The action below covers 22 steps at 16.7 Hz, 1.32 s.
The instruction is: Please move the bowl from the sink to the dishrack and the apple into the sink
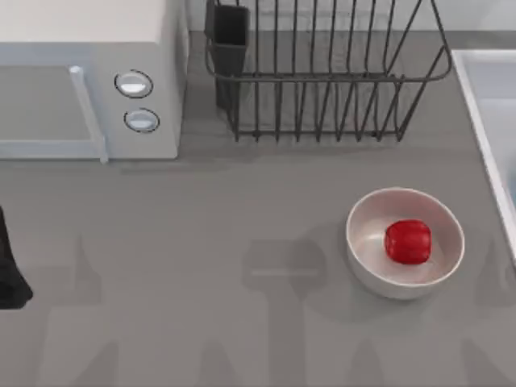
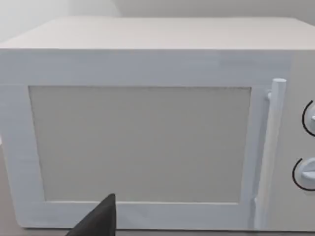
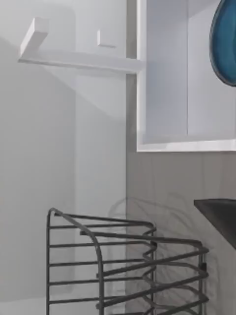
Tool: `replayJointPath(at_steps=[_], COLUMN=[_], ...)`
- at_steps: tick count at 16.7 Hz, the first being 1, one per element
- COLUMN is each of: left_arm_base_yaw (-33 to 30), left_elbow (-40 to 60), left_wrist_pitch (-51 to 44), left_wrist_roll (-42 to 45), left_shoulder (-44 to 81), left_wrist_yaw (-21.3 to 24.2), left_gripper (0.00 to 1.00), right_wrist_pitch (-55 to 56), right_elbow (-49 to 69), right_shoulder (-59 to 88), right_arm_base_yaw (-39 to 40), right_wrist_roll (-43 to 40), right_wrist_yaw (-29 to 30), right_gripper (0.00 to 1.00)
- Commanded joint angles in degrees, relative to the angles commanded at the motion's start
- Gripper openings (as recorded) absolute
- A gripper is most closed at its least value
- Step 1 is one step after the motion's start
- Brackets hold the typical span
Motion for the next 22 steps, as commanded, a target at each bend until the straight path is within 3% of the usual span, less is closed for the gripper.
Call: replayJointPath(at_steps=[5,9,22], left_arm_base_yaw=[0.00,0.00,0.00], left_elbow=[0.00,0.00,0.00], left_wrist_pitch=[0.00,0.00,0.00], left_wrist_roll=[0.00,0.00,0.00], left_shoulder=[0.00,0.00,0.00], left_wrist_yaw=[0.00,0.00,0.00], left_gripper=[1.00,1.00,1.00], right_wrist_pitch=[-1.29,-6.51,-41.39], right_elbow=[3.19,15.84,84.55], right_shoulder=[3.17,16.04,99.31], right_arm_base_yaw=[-0.57,-2.41,-12.83], right_wrist_roll=[-0.78,-3.57,-15.55], right_wrist_yaw=[0.22,0.62,0.34], right_gripper=[1.00,1.00,1.00])
